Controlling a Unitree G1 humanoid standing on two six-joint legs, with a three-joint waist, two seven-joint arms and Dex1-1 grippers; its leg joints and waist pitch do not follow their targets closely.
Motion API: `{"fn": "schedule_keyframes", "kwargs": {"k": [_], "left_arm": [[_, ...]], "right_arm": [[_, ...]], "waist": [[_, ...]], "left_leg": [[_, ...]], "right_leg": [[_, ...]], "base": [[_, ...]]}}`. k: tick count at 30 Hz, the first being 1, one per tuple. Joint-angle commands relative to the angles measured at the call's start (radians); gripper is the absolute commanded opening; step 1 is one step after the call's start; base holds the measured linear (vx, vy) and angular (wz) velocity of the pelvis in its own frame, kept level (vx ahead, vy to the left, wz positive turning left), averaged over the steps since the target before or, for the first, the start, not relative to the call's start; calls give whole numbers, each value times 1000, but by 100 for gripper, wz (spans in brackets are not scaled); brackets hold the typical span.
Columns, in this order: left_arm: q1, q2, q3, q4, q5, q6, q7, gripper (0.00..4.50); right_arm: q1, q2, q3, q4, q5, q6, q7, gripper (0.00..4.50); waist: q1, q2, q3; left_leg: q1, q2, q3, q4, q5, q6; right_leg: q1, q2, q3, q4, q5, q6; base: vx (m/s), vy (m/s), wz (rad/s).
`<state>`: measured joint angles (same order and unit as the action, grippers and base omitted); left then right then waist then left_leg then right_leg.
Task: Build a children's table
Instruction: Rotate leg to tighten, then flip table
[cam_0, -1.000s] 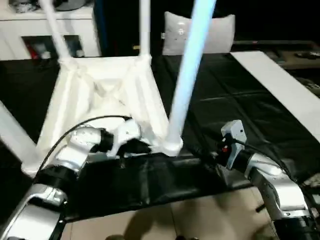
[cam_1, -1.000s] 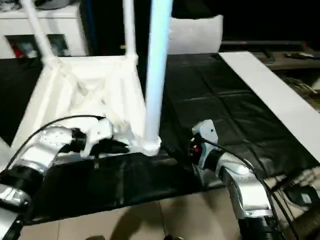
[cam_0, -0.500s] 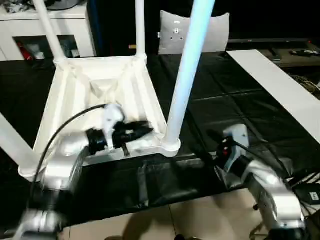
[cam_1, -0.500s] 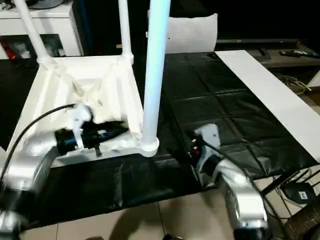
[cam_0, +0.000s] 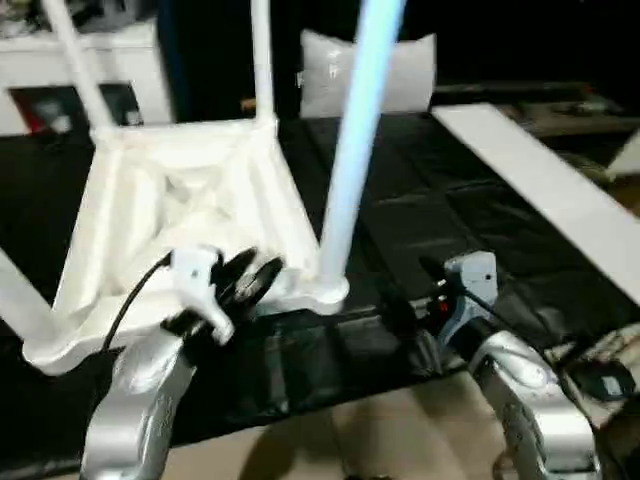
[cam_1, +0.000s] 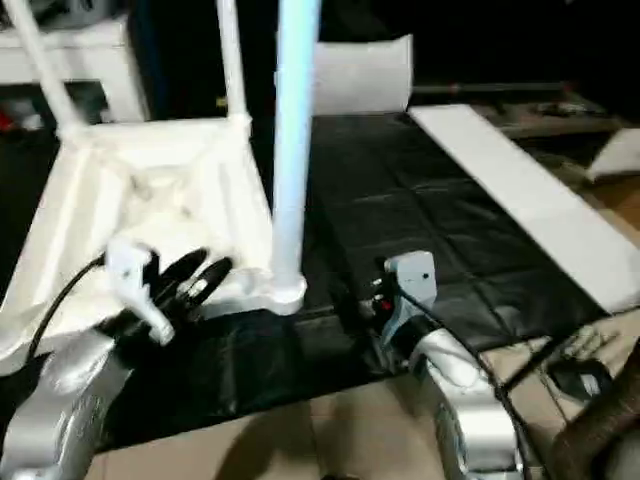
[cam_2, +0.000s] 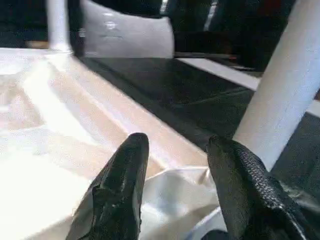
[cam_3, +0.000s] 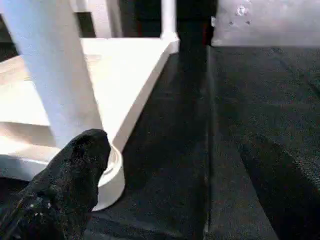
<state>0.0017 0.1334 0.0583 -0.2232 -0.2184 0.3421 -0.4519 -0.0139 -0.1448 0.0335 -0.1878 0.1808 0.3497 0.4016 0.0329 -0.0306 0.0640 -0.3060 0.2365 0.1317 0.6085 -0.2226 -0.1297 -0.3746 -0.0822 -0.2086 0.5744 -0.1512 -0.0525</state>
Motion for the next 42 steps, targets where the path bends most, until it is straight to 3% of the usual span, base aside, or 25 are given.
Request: {"fn": "schedule_keyframes", "kwargs": {"k": [1, 2, 3, 4, 5, 6, 7, 8, 9, 10, 11, 13, 14, 16, 19, 21, 24, 27, 30, 33, 34, 35, 37, 39, 42], "left_arm": [[5, 11, -12, -35, 29, 1, 23, 219], [12, 7, -10, -41, 19, 12, 23, 219], [20, 10, -13, -50, 15, 17, 21, 219], [29, 8, -11, -58, 5, 29, 24, 236], [48, 2, -5, -71, -14, 29, 29, 246], [52, -2, -2, -74, -17, 30, 35, 253], [57, -7, 0, -78, -17, 31, 46, 256], [60, -10, 1, -81, -12, 28, 57, 265], [63, -10, 2, -83, -9, 23, 62, 280], [68, -7, 4, -84, -4, -2, 61, 291], [68, -7, 4, -84, -4, -2, 61, 296], [72, 1, 3, -86, -1, -12, 60, 301], [80, 15, 4, -86, 13, -24, 63, 317], [89, 16, 15, -88, 15, -29, 68, 332], [115, 27, 21, -103, -5, -25, 50, 351], [134, 47, 11, -113, -15, -17, 21, 369], [187, 128, 6, -139, -75, -17, -106, 394], [206, 199, 31, -112, -93, -17, -180, 410], [209, 267, 84, -23, -84, -59, -239, 432], [186, 329, 168, 138, -90, -124, -272, 448], [191, 341, 170, 148, -87, -125, -266, 448], [198, 350, 172, 151, -72, -119, -242, 448], [205, 351, 176, 149, -58, -111, -206, 448], [208, 345, 182, 147, -58, -104, -186, 448], [195, 288, 174, 110, -42, -78, -106, 448]], "right_arm": [[6, -18, 25, -2, -38, 1, 1, 450], [9, -21, 31, 2, -42, -7, 7, 450], [11, -21, 34, 3, -40, -11, 10, 450], [13, -20, 35, 3, -38, -13, 10, 450], [16, -25, 40, 2, -34, -27, 22, 450], [17, -19, 31, -1, -22, -29, 22, 450], [18, -14, 21, -3, -6, -33, 23, 450], [18, -15, 15, -7, 8, -35, 28, 450], [19, -17, 16, -9, 12, -36, 30, 450], [22, -27, 17, -17, 24, -42, 51, 450], [22, -27, 17, -17, 24, -42, 51, 450], [26, -33, 12, -24, 37, -43, 67, 450], [32, -51, 8, -31, 66, -12, 98, 450], [42, -75, 8, -47, 104, 20, 148, 450], [59, -120, 10, -65, 123, 46, 192, 450], [62, -151, 11, -64, 131, 30, 229, 450], [58, -204, 0, -88, 203, 37, 344, 450], [41, -216, 7, -112, 252, 63, 393, 450], [14, -218, 23, -121, 265, 97, 402, 450], [-45, -205, 53, -62, 250, 76, 415, 450], [-61, -199, 59, -46, 252, 73, 420, 450], [-86, -185, 66, -20, 251, 64, 422, 450], [-123, -164, 72, 18, 246, 58, 415, 450], [-147, -152, 76, 44, 241, 55, 410, 450], [-217, -113, 90, 125, 217, 9, 408, 450]], "waist": [[-8, 34, -32], [26, 40, -43], [52, 54, -50], [-1, -2, -41], [18, 22, -29], [27, -4, -46], [79, -16, -48], [96, -11, -39], [123, -15, -50], [147, -2, -53], [161, -3, -54], [162, 4, -56], [138, 17, -70], [124, 33, -82], [104, 27, -75], [82, 14, -61], [63, -2, -43], [50, -4, -42], [51, -11, -45], [51, -4, -45], [52, -21, -50], [57, -7, -48], [59, -4, -52], [63, -3, -53], [69, -5, -64]], "left_leg": [[-26, -42, -8, -10, -436, 36], [-175, 62, -121, -183, -703, 18], [-111, 43, -128, -195, -640, 39], [-45, 34, -183, -122, -523, 128], [-93, -32, -152, -86, -489, 83], [-19, -81, -33, 80, -283, 95], [-104, -74, -15, 65, -43, 142], [-82, -51, -10, 44, 9, 122], [-76, -21, -9, 11, -11, 129], [-101, -25, -22, 17, 3, 157], [-89, -22, -18, 18, 5, 166], [-97, -8, -19, -19, 47, 168], [-62, 8, -14, -57, 49, 168], [-35, 44, -36, -66, 5, 139], [-48, 28, -23, -81, -89, 82], [-54, 12, -10, -97, -251, 40], [-39, 0, -5, -101, -388, 31], [-34, -5, -8, -98, -379, 35], [-28, -5, -4, -102, -328, 46], [-24, -7, -5, -103, -335, 42], [-25, -2, -6, -105, -329, 41], [-22, 2, -9, -108, -334, 37], [-24, 10, -7, -113, -316, 32], [-18, 12, -3, -112, -333, 17], [-23, 12, 1, -108, -266, 10]], "right_leg": [[38, -66, -96, -210, -898, 202], [141, -25, 82, 150, -362, 19], [74, 20, 106, 171, -347, -13], [29, -42, 145, 72, -411, -141], [46, -71, 123, -13, -556, -249], [-8, -100, 126, -102, -688, -330], [75, -121, 188, -76, -623, -235], [45, -135, 189, -80, -670, -126], [61, -162, 215, -70, -675, 0], [78, -185, 231, -63, -634, 29], [66, -191, 239, -71, -616, 25], [75, -147, 202, -49, -466, -52], [52, -56, 153, -3, -231, -94], [42, -44, 150, 15, -84, -107], [56, -56, 157, 4, -23, -116], [61, -65, 163, -21, -214, -83], [44, -78, 171, -71, -562, -8], [38, -82, 172, -91, -680, 35], [34, -75, 173, -89, -628, 24], [29, -71, 171, -83, -593, 8], [33, -74, 172, -78, -562, -1], [29, -75, 175, -72, -543, -14], [31, -73, 180, -53, -407, -69], [25, -70, 182, -47, -350, -90], [37, -73, 184, -30, -215, -122]], "base": [[77, -9, 28], [77, -9, 28], [91, -57, 62], [52, -169, 71], [52, -169, 71], [-28, -154, 49], [-21, -110, 22], [-21, -110, 22], [27, -79, -6], [0, 0, 0], [0, 0, 0], [9, 36, -3], [17, 72, -6], [19, 104, -7], [-2, 95, -8], [-37, 65, -11], [-39, 22, -9], [0, 0, 0], [0, 0, 0], [0, 0, 0], [0, 0, 0], [0, 0, 0], [0, 0, 0], [0, 0, 0], [0, 0, 0]]}}
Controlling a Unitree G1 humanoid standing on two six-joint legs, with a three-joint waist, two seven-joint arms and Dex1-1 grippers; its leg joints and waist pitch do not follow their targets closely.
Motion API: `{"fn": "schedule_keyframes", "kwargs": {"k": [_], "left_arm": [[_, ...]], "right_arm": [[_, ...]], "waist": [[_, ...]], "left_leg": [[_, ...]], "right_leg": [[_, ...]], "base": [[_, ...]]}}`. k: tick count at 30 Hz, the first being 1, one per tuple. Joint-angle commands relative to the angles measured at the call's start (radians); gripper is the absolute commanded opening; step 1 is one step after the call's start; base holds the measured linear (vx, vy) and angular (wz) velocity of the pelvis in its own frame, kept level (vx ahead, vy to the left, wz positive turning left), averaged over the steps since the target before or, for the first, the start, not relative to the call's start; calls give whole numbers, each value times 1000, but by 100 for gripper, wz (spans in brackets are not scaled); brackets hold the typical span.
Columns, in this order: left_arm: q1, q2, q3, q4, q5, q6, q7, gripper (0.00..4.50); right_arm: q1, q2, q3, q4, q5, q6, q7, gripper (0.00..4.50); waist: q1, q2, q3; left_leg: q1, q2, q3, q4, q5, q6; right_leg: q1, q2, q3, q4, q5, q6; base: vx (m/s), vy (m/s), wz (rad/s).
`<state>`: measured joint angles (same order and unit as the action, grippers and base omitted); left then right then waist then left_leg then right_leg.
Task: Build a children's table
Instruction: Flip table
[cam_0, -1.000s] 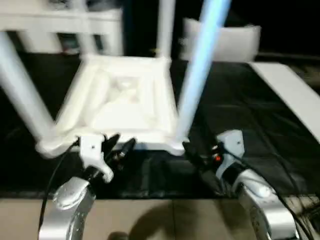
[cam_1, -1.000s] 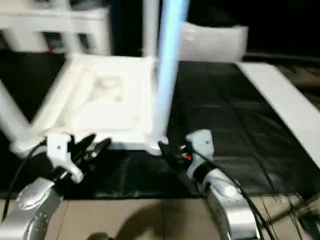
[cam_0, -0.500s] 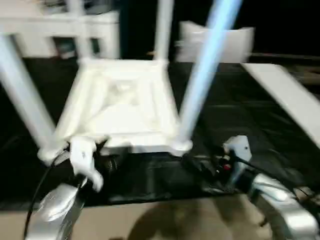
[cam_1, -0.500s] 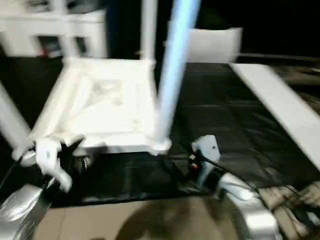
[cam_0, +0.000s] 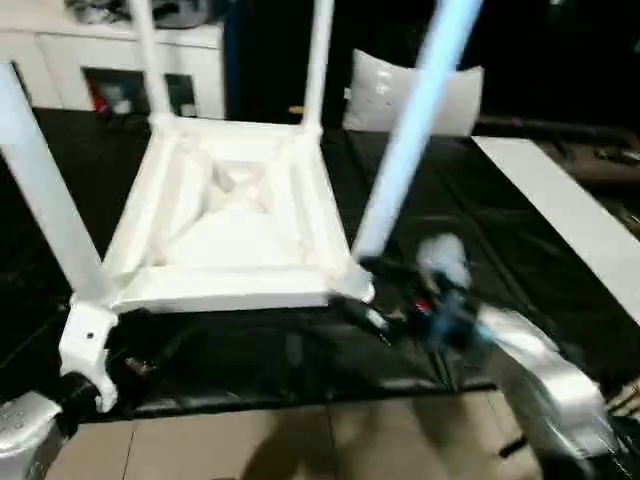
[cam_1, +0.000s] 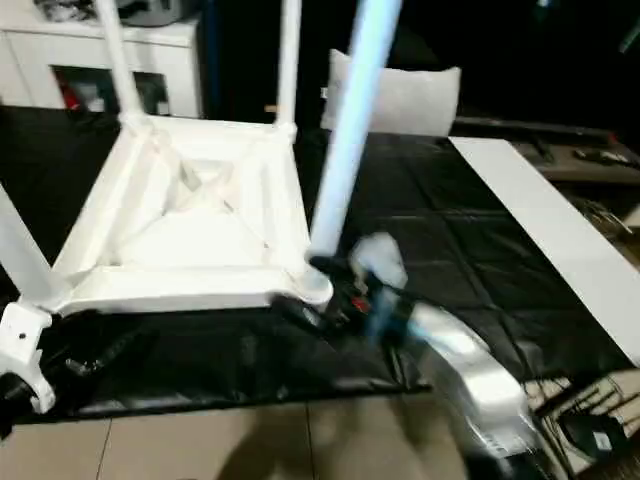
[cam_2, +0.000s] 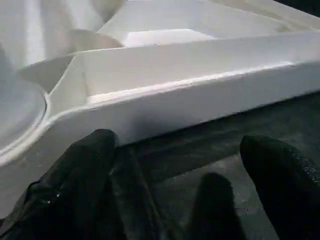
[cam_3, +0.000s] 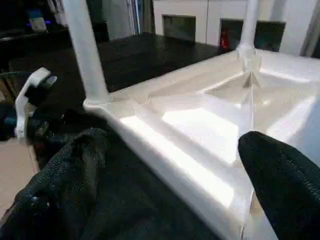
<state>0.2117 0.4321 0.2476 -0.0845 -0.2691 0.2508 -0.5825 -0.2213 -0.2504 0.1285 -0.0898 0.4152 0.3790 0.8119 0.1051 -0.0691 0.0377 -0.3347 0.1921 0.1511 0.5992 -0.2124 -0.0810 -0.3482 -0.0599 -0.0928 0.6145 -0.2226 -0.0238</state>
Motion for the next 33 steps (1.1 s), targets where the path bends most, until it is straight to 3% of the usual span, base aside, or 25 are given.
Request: {"fn": "schedule_keyframes", "kwargs": {"k": [1, 5, 10, 15, 21, 23, 28, 30, 31, 33], "left_arm": [[-15, -36, -42, -59, 17, 23, 45, 448], [2, -55, -87, -113, -1, 36, 35, 448], [17, -27, -109, -131, -26, 38, -35, 448], [37, 18, -91, -139, -42, 17, -98, 448], [79, 82, -38, -189, -94, 38, -151, 448], [60, 67, 13, -247, -105, 49, -92, 448], [8, 46, 6, -268, -105, 69, -37, 448], [-31, 23, -17, -278, -99, 75, 0, 448], [-45, 7, -29, -282, -99, 73, 14, 448], [-71, -14, -51, -277, -67, 70, 55, 448]], "right_arm": [[-39, 12, -2, 65, -25, -47, -8, 450], [-75, 43, -34, 125, -54, -94, -89, 450], [-111, 54, -123, 235, -118, -178, -254, 450], [-141, 44, -180, 316, -159, -223, -363, 450], [-124, 51, -154, 310, -161, -247, -336, 450], [-94, 56, -125, 281, -160, -228, -309, 450], [-71, 58, -97, 266, -161, -204, -290, 450], [-49, 60, -73, 249, -156, -186, -273, 450], [-39, 62, -63, 243, -157, -184, -273, 450], [-27, 67, -50, 237, -165, -183, -278, 450]], "waist": [[-1, 32, -38], [11, 23, -36], [5, 26, -30], [3, 28, -29], [-2, 28, -31], [-7, 20, -30], [-7, 20, -29], [-10, 17, -28], [-5, 18, -30], [-1, 18, -31]], "left_leg": [[2, 57, -16, -97, -240, -33], [0, 55, -10, -96, -192, -25], [7, 51, -10, -100, -272, -47], [9, 48, -10, -101, -288, -52], [2, 49, -10, -101, -265, -35], [1, 51, -8, -101, -252, -24], [4, 51, -7, -101, -244, -23], [-1, 49, -7, -102, -242, -24], [8, 51, -5, -98, -235, -27], [4, 52, -6, -99, -217, -29]], "right_leg": [[13, -94, 69, -64, -93, -161], [18, -97, 70, -63, -78, -158], [11, -93, 71, -80, -243, -115], [7, -90, 71, -81, -258, -113], [14, -88, 70, -72, -203, -123], [14, -87, 71, -71, -188, -135], [13, -86, 71, -72, -196, -130], [15, -85, 71, -73, -204, -125], [10, -86, 74, -74, -190, -124], [13, -86, 72, -72, -165, -121]], "base": [[0, 0, 0], [0, 0, 0], [0, 0, 0], [0, 0, 0], [0, 0, 0], [0, 0, 0], [0, 0, 0], [0, 0, 0], [0, 0, 0], [0, 0, 0]]}}
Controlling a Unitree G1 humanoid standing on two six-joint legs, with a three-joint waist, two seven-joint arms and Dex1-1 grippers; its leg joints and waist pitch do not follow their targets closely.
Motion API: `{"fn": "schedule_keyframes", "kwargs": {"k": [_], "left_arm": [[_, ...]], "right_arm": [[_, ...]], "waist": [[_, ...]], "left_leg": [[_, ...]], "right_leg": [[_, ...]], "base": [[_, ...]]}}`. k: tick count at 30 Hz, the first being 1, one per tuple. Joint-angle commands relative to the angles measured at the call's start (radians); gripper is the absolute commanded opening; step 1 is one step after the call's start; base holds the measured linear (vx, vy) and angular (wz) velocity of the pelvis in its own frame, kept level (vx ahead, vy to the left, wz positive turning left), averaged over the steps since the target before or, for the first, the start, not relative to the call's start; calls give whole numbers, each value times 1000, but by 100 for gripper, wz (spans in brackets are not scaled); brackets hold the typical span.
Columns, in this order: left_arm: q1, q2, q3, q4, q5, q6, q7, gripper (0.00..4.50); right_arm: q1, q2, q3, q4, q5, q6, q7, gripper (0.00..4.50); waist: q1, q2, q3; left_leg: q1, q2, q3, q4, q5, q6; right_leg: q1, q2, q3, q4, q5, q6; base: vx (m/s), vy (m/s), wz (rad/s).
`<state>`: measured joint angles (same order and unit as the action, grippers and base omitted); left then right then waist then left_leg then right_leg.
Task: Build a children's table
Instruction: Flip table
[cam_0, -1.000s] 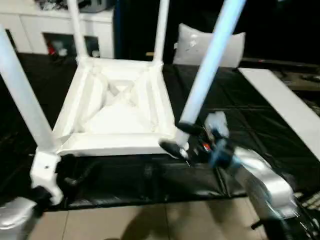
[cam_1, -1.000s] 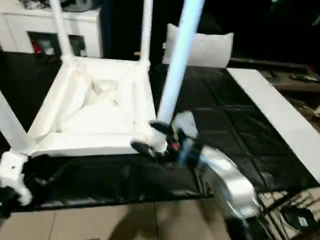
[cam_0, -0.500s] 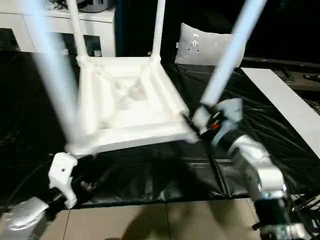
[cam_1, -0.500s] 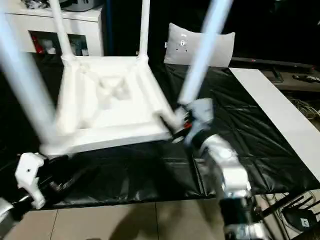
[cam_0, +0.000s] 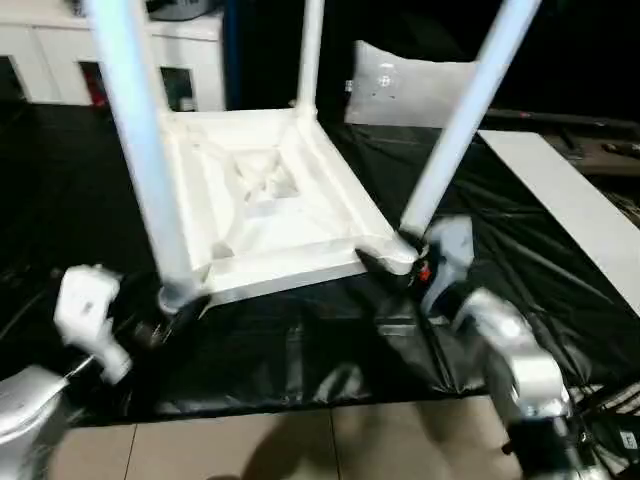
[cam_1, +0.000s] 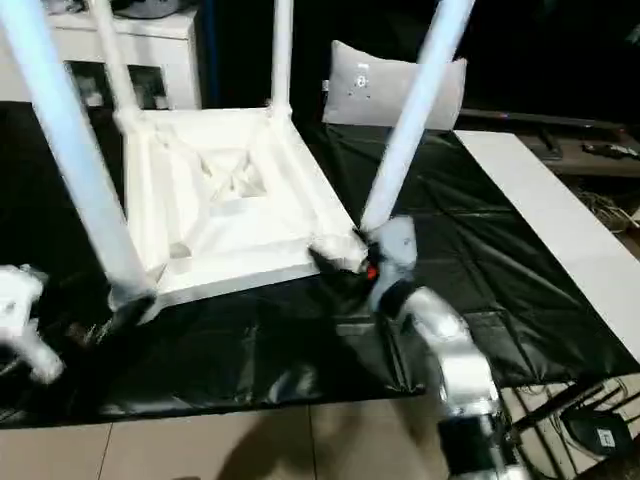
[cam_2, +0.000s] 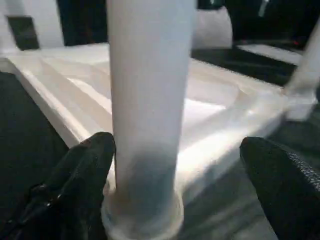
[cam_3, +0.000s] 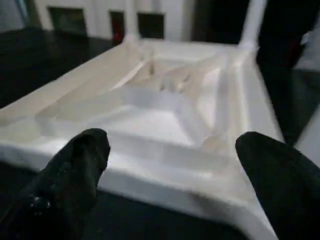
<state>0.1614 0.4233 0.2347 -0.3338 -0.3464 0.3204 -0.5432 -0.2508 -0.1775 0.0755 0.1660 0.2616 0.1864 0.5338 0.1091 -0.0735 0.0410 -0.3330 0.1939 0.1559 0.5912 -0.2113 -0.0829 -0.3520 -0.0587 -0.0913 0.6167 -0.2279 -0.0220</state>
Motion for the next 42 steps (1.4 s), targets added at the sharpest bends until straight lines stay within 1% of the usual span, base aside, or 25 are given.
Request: {"fn": "schedule_keyframes", "kwargs": {"k": [1, 3, 4, 5, 6, 7, 9, 10, 11, 12, 13, 20, 23, 24, 27, 28, 29, 30, 31, 33, 35, 36, 38, 40, 42], "left_arm": [[-29, -10, -46, -23, 29, -2, 34, 448], [-52, -40, -52, -10, 71, 6, 98, 448], [-52, -40, -52, -10, 71, 6, 98, 431], [-65, -72, -62, -14, 106, 22, 156, 431], [-68, -78, -65, -15, 112, 23, 166, 420], [-71, -91, -68, -17, 113, 23, 178, 420], [-73, -99, -70, -19, 112, 22, 185, 393], [-82, -112, -76, -17, 135, 24, 222, 385], [-86, -117, -79, -17, 145, 27, 240, 385], [-94, -136, -80, -16, 159, 39, 282, 385], [-99, -157, -78, -16, 171, 47, 323, 385], [-109, -208, -69, 8, 206, 41, 398, 385], [-112, -207, -68, 16, 214, 40, 407, 385], [-112, -206, -72, 19, 214, 36, 407, 385], [-109, -211, -74, 21, 210, 33, 407, 385], [-108, -212, -77, 21, 211, 35, 407, 385], [-108, -212, -77, 21, 211, 36, 407, 385], [-109, -212, -77, 22, 213, 38, 407, 385], [-109, -212, -77, 22, 213, 38, 407, 385], [-112, -211, -76, 29, 210, 36, 401, 385], [-115, -209, -76, 36, 208, 31, 398, 385], [-115, -209, -76, 36, 208, 31, 398, 385], [-116, -186, -87, 52, 194, 24, 351, 385], [-114, -180, -90, 55, 192, 22, 340, 385], [-115, -145, -79, 81, 171, -4, 279, 385]], "right_arm": [[6, -3, 6, -18, -18, 9, -6, 450], [10, 4, 12, -22, -27, 7, -16, 450], [10, 4, 12, -22, -27, 7, -16, 450], [19, 10, 20, -37, -28, 14, -17, 450], [21, 11, 23, -40, -28, 16, -17, 450], [25, 12, 27, -44, -29, 17, -17, 450], [27, 14, 31, -46, -30, 17, -17, 450], [31, 18, 37, -51, -32, 18, -18, 450], [33, 19, 40, -54, -33, 19, -19, 450], [34, 21, 48, -58, -34, 16, -18, 450], [35, 26, 54, -62, -36, 16, -17, 450], [30, 37, 69, -62, -30, 3, 9, 450], [29, 35, 77, -63, -30, -2, 21, 450], [31, 29, 86, -73, -22, -5, 44, 450], [36, 13, 98, -97, -2, 8, 92, 450], [42, -10, 113, -120, 16, 27, 144, 450], [44, -14, 116, -125, 21, 32, 153, 450], [47, -25, 121, -138, 32, 45, 178, 450], [47, -25, 121, -138, 32, 45, 178, 450], [52, -50, 133, -168, 58, 69, 231, 450], [54, -65, 141, -184, 70, 82, 261, 450], [54, -65, 141, -184, 70, 82, 261, 450], [55, -77, 152, -197, 84, 90, 301, 450], [56, -79, 153, -199, 87, 91, 307, 450], [56, -84, 155, -207, 94, 94, 324, 450]], "waist": [[-5, 21, -34], [-4, 23, -34], [-3, 21, -34], [-5, 19, -33], [-5, 19, -33], [-6, 17, -33], [-5, 17, -37], [-8, 15, -36], [-9, 16, -37], [-10, 14, -37], [-11, 16, -37], [-12, 11, -35], [-12, 13, -38], [-11, 15, -40], [-10, 14, -44], [-9, 13, -44], [-8, 13, -44], [-8, 13, -41], [-8, 14, -42], [-7, 13, -41], [-5, 12, -39], [-5, 12, -38], [-3, 12, -38], [-2, 13, -39], [0, 13, -40]], "left_leg": [[2, 50, -11, -91, -219, -28], [0, 49, -12, -93, -227, -31], [3, 50, -12, -92, -231, -36], [-3, 49, -12, -93, -233, -36], [-2, 50, -13, -93, -237, -36], [-2, 50, -13, -93, -237, -36], [-2, 49, -14, -91, -222, -32], [-3, 49, -14, -91, -212, -30], [-3, 49, -14, -90, -209, -30], [-4, 49, -14, -89, -203, -27], [-5, 49, -13, -89, -202, -25], [-7, 49, -14, -88, -205, -17], [-7, 49, -15, -86, -187, -14], [-8, 49, -15, -84, -173, -13], [-12, 49, -13, -80, -131, -2], [-14, 49, -12, -78, -119, 3], [-14, 49, -13, -78, -115, 6], [-15, 50, -13, -79, -119, 11], [-14, 50, -13, -79, -124, 11], [-14, 50, -13, -80, -137, 11], [-14, 50, -13, -81, -153, 13], [-13, 51, -13, -82, -165, 9], [-13, 51, -14, -83, -177, 6], [-13, 52, -15, -82, -165, 4], [-13, 51, -15, -82, -155, 5]], "right_leg": [[17, -87, 71, -73, -160, -123], [18, -88, 71, -74, -174, -117], [18, -90, 71, -77, -183, -113], [21, -88, 71, -77, -189, -107], [21, -89, 71, -78, -196, -104], [21, -90, 71, -79, -201, -100], [20, -90, 71, -78, -191, -98], [20, -88, 71, -77, -170, -102], [21, -88, 70, -76, -161, -103], [21, -88, 70, -74, -148, -107], [21, -88, 70, -74, -142, -110], [21, -89, 70, -79, -166, -102], [21, -88, 70, -76, -136, -105], [21, -88, 70, -73, -108, -109], [23, -85, 68, -64, -29, -123], [24, -85, 68, -64, -12, -124], [25, -85, 68, -63, -5, -124], [25, -85, 68, -64, -11, -124], [24, -86, 68, -65, -17, -123], [24, -87, 68, -68, -41, -127], [24, -87, 68, -71, -72, -122], [21, -89, 68, -74, -99, -117], [20, -90, 68, -78, -133, -111], [19, -90, 69, -76, -120, -115], [19, -89, 68, -74, -105, -115]], "base": [[0, 0, 0], [0, 0, 0], [0, 0, 0], [0, 0, 0], [0, 0, 0], [0, 0, 0], [0, 0, 0], [0, 0, 0], [0, 0, 0], [0, 0, 0], [0, 0, 0], [0, 0, 0], [0, 0, 0], [0, 0, 0], [0, 0, 0], [0, 0, 0], [0, 0, 0], [0, 0, 0], [0, 0, 0], [0, 0, 0], [0, 0, 0], [0, 0, 0], [0, 0, 0], [0, 0, 0], [0, 0, 0]]}}
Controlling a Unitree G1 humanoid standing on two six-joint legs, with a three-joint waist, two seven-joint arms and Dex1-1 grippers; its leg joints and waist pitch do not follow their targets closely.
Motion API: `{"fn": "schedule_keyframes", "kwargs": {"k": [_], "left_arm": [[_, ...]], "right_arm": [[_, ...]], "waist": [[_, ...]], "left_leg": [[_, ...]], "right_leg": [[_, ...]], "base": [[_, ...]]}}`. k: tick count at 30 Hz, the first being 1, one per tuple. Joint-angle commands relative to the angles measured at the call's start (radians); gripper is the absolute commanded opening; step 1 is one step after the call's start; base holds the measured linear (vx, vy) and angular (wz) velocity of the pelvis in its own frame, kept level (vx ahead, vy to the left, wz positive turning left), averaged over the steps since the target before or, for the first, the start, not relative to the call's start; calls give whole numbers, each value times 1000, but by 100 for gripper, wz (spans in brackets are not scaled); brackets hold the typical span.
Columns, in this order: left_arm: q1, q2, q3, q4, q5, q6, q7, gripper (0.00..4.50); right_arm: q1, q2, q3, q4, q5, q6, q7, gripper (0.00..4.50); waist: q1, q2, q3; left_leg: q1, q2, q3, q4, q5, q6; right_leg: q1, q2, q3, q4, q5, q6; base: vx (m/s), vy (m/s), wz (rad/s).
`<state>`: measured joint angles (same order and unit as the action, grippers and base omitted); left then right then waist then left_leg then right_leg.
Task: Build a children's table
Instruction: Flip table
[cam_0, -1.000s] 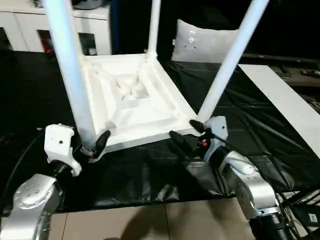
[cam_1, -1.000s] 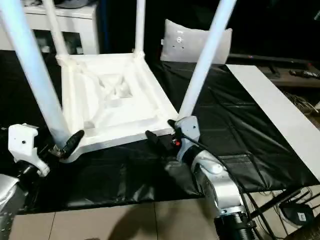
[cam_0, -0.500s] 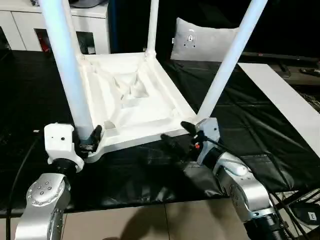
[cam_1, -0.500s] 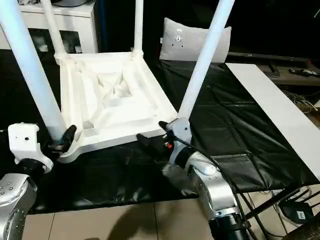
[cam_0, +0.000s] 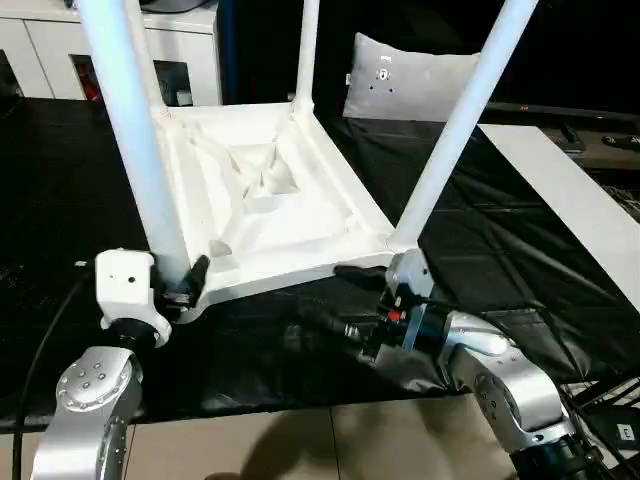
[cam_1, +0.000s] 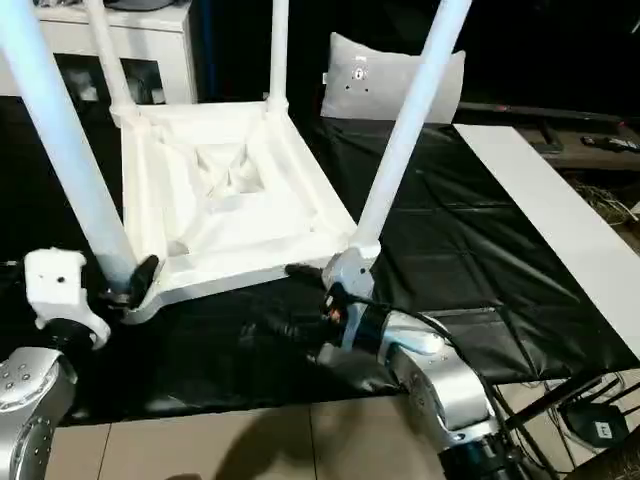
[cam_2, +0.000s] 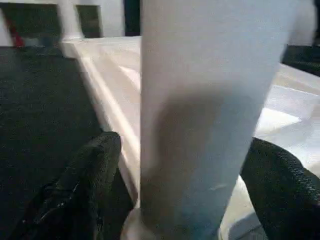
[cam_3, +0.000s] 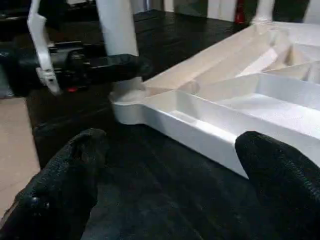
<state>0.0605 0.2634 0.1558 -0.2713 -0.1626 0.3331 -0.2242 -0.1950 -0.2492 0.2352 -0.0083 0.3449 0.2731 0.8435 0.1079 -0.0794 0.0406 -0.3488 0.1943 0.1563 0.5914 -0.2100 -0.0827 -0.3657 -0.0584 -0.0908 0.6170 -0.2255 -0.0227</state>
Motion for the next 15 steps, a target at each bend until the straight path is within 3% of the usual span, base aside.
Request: {"fn": "schedule_keyframes", "kwargs": {"k": [1, 3, 7, 9, 10, 15], "left_arm": [[-19, 29, 6, 29, -20, -25, -59, 385], [-26, 49, 17, 44, -37, -33, -92, 354], [-33, 87, 27, 69, -61, -34, -151, 334], [-37, 96, 32, 81, -67, -38, -163, 325], [-43, 104, 35, 97, -77, -46, -180, 315], [-53, 121, 37, 130, -94, -68, -218, 278]], "right_arm": [[0, -14, -5, -35, 12, 9, 20, 450], [2, -18, 0, -39, 19, 14, 32, 450], [5, -24, 5, -43, 22, 17, 47, 450], [6, -26, 6, -44, 25, 18, 52, 450], [5, -29, 6, -44, 30, 19, 60, 450], [2, -34, 6, -43, 33, 20, 72, 450]], "waist": [[2, 18, -40], [5, 20, -41], [6, 23, -42], [6, 23, -42], [6, 17, -41], [7, 21, -41]], "left_leg": [[4, 50, -15, -82, -151, 7], [7, 50, -15, -82, -144, 6], [7, 51, -14, -82, -138, -1], [7, 50, -14, -82, -143, -4], [7, 49, -13, -82, -148, -4], [7, 51, -14, -84, -157, -6]], "right_leg": [[33, -89, 68, -72, -99, -111], [31, -89, 67, -70, -84, -115], [32, -89, 67, -65, -39, -134], [34, -90, 67, -64, -44, -136], [34, -91, 67, -67, -56, -134], [33, -92, 68, -68, -81, -131]], "base": [[0, 0, 0], [0, 0, 0], [0, 0, 0], [0, 0, 0], [0, 0, 0], [0, 0, 0]]}}
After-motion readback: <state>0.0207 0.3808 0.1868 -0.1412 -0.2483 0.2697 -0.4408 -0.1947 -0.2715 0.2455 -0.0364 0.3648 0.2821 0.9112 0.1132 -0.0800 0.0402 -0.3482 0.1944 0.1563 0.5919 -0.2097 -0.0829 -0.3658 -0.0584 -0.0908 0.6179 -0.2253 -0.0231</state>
